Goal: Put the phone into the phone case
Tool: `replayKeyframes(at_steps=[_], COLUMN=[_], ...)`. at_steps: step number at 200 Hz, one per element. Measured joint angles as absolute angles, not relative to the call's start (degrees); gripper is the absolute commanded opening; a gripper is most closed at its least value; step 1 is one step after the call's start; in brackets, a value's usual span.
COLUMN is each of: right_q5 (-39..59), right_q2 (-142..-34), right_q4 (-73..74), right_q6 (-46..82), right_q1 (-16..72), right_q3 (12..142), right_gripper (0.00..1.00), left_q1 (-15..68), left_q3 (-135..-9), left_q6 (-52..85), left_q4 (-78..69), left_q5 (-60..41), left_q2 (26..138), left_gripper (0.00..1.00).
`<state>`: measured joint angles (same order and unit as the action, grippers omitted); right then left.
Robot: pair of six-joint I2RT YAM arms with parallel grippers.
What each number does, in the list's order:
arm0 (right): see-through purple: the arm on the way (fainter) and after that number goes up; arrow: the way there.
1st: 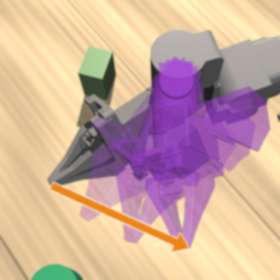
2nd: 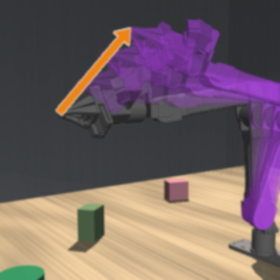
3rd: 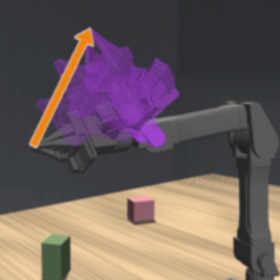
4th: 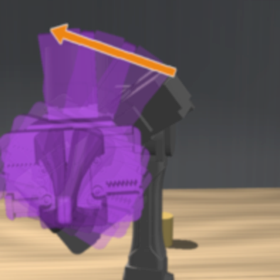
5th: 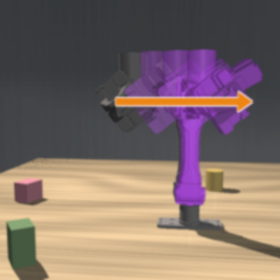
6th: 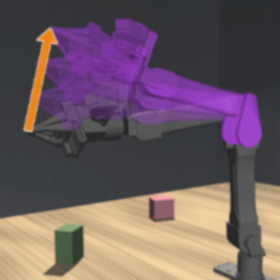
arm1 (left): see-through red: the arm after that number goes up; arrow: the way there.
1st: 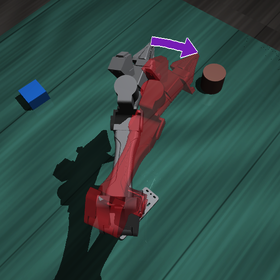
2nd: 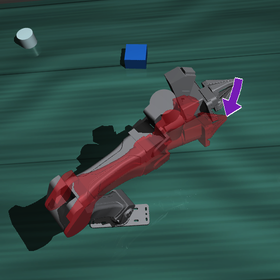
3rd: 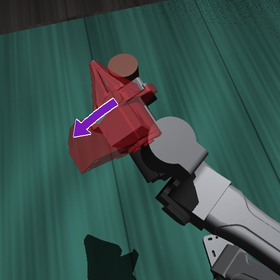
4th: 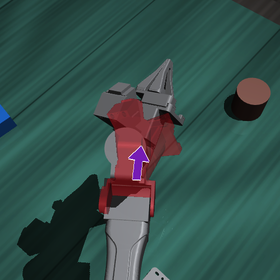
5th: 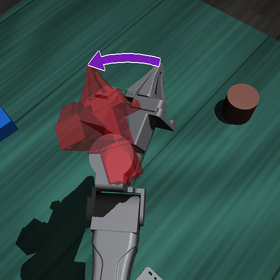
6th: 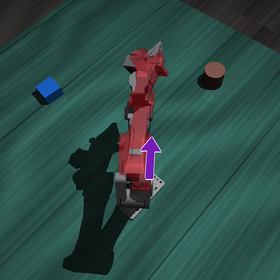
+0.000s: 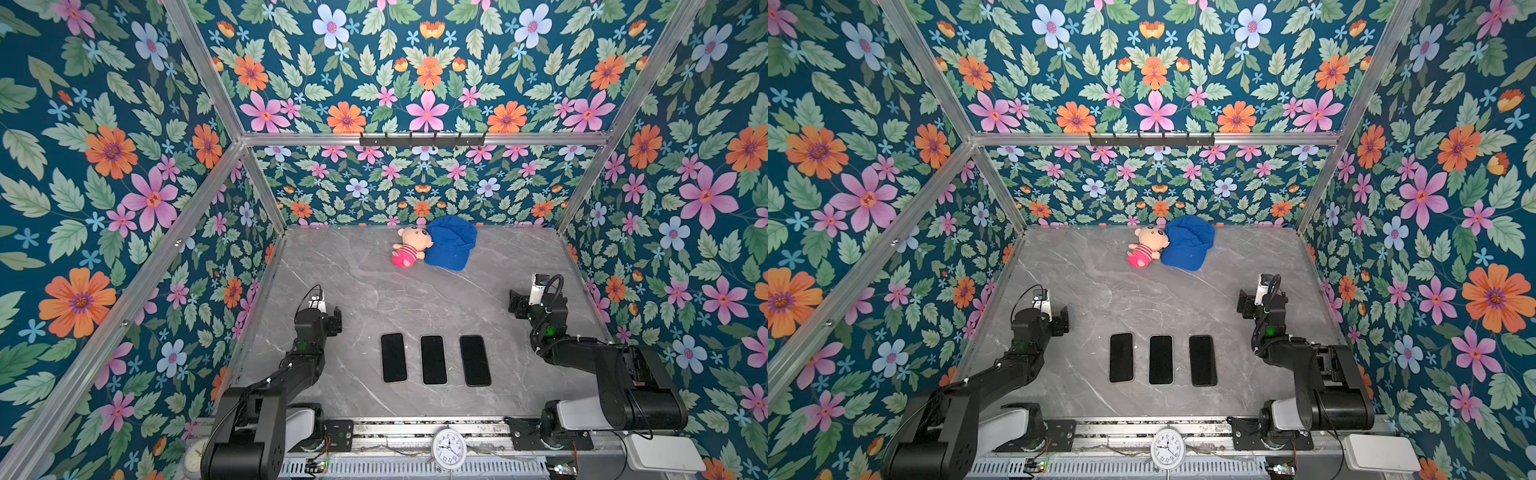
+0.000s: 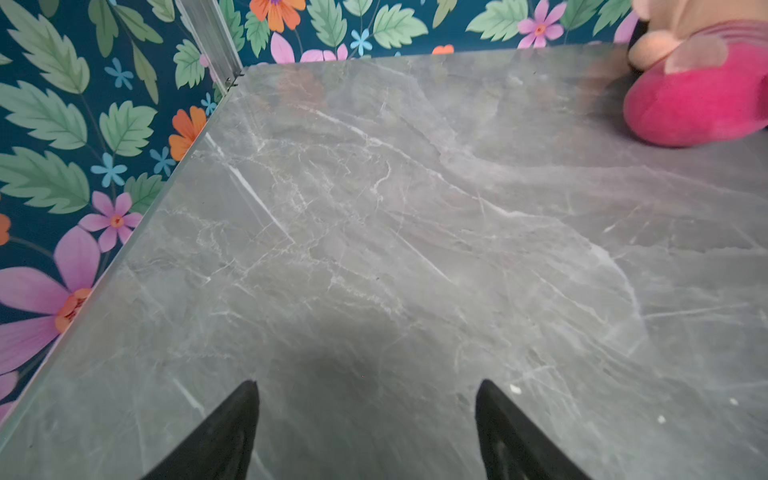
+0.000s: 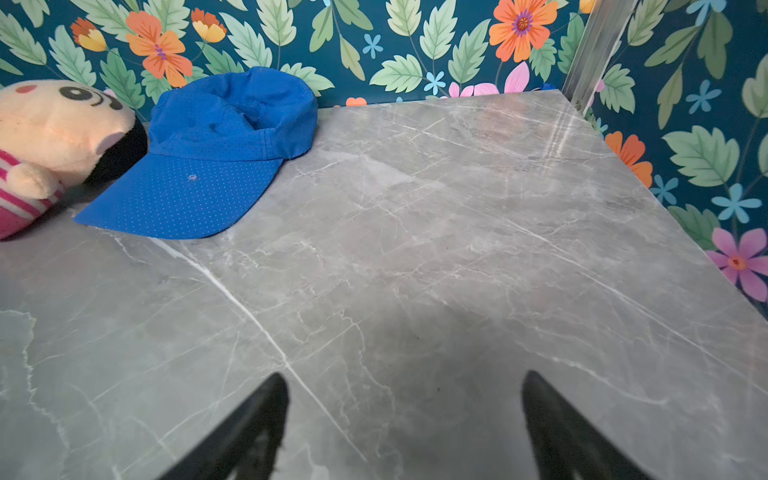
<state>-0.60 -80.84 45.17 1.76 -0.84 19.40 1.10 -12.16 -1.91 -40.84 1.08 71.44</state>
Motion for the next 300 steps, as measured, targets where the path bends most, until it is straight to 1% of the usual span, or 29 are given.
replayKeyframes(at_steps=[15, 29, 33, 49, 60, 66, 69, 74, 78, 104, 129, 155, 281, 285, 293, 297, 300], right_q5=[-0.6, -0.4, -0.4, -0.2, -0.2, -0.2, -0.2, -0.2, -0.2, 0.4, 1.8, 3.0, 4.1, 4.1, 4.1, 4.1, 4.1], right_q2=[-80.9, -80.9, -80.9, -80.9, -80.9, -80.9, -80.9, -80.9, -80.9, -81.0, -81.6, -81.9, -81.4, -81.4, -81.4, -81.4, -81.4], right_q4=[44.9, 44.7, 44.7, 44.8, 44.7, 44.8, 44.7, 44.7, 44.7, 44.5, 43.3, 42.5, 43.4, 43.4, 43.4, 43.4, 43.4], right_q6=[2.4, 2.5, 2.5, 2.7, 2.7, 2.7, 2.7, 2.8, 2.8, 2.9, 2.9, 2.9, 2.9, 2.9, 2.9, 2.9, 2.9], right_q1=[-0.9, -1.0, -1.1, -1.1, -1.2, -1.2, -1.2, -1.2, -1.2, -1.5, -2.3, -2.4, -2.8, -2.8, -2.8, -2.8, -2.8], right_q3=[19.4, 19.6, 19.6, 19.7, 19.7, 19.7, 19.7, 19.7, 19.7, 19.9, 21.1, 21.7, 19.8, 19.8, 19.8, 19.8, 19.8], right_gripper=[0.99, 0.99, 0.99, 0.99, 0.99, 0.99, 0.99, 0.99, 0.99, 0.99, 0.99, 0.99, 0.99, 0.99, 0.99, 0.96, 0.9], left_q1=[-2.2, -4.1, -4.3, -5.1, -5.3, -5.3, -5.3, -5.2, -5.0, -1.7, -1.7, -1.1, -1.0, -1.0, -1.0, -1.0, -1.0], left_q3=[-12.1, -13.7, -14.1, -12.7, -10.9, -10.6, -10.7, -11.1, -11.7, -16.3, -16.9, -17.0, -16.4, -16.4, -16.4, -16.4, -16.4], left_q6=[-2.0, -1.5, -1.1, 1.4, 2.4, 2.8, 2.9, 3.0, 3.0, 2.5, 2.4, 1.9, 1.5, 1.5, 1.5, 1.6, 1.6], left_q4=[-48.1, -51.9, -52.9, -61.9, -67.9, -69.9, -70.1, -70.1, -69.5, -71.3, -70.3, -70.0, -70.3, -70.3, -70.3, -70.3, -70.3], left_q5=[-0.6, -2.1, -2.6, -3.7, -3.9, -3.9, -3.9, -3.9, -3.9, -2.3, 0.0, 0.3, 1.4, 1.4, 1.4, 1.4, 1.4], left_q2=[76.2, 79.3, 79.8, 82.9, 87.7, 90.5, 91.4, 92.2, 92.3, 92.5, 92.9, 92.9, 92.7, 92.7, 92.7, 92.7, 92.7], left_gripper=[0.78, 0.78, 0.8, 0.77, 0.81, 0.86, 0.89, 0.98, 0.99, 1.0, 1.0, 1.0, 1.0, 0.98, 0.88, 0.83, 0.78])
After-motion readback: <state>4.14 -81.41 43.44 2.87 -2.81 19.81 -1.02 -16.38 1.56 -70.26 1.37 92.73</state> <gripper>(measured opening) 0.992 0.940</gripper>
